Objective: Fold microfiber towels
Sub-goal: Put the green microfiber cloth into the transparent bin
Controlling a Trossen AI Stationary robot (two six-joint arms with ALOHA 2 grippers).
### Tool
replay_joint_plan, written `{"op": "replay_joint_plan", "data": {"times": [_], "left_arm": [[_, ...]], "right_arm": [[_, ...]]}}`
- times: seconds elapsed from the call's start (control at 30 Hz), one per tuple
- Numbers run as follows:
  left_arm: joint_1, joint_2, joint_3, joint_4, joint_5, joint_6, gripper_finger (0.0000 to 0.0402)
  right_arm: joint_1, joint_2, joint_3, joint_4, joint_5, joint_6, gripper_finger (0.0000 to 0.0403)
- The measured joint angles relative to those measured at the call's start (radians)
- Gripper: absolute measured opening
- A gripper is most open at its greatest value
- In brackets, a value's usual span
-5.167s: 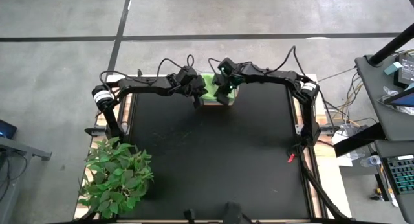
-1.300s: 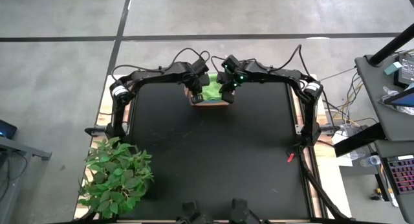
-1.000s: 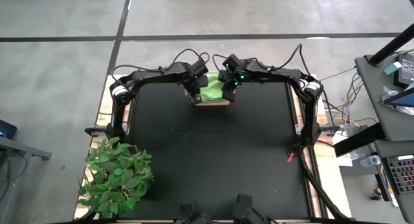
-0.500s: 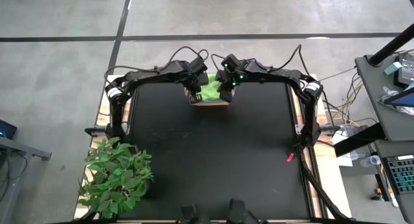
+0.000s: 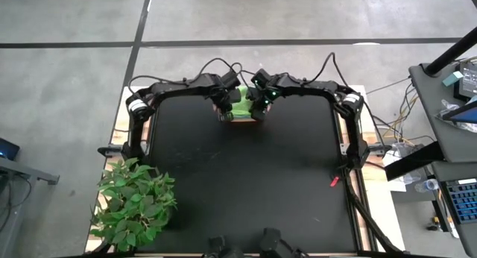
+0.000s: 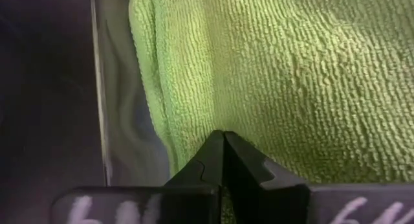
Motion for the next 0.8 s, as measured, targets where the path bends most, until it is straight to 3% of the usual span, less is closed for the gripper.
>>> {"op": "replay_joint_plan", "data": {"times": [0.8], "left_arm": [[0.005, -0.054, -0.017, -0.023, -0.053, -0.023, 0.0]], "right_arm": [[-0.033, -0.073, -0.001, -0.085, 0.048, -0.027, 0.0009]]}}
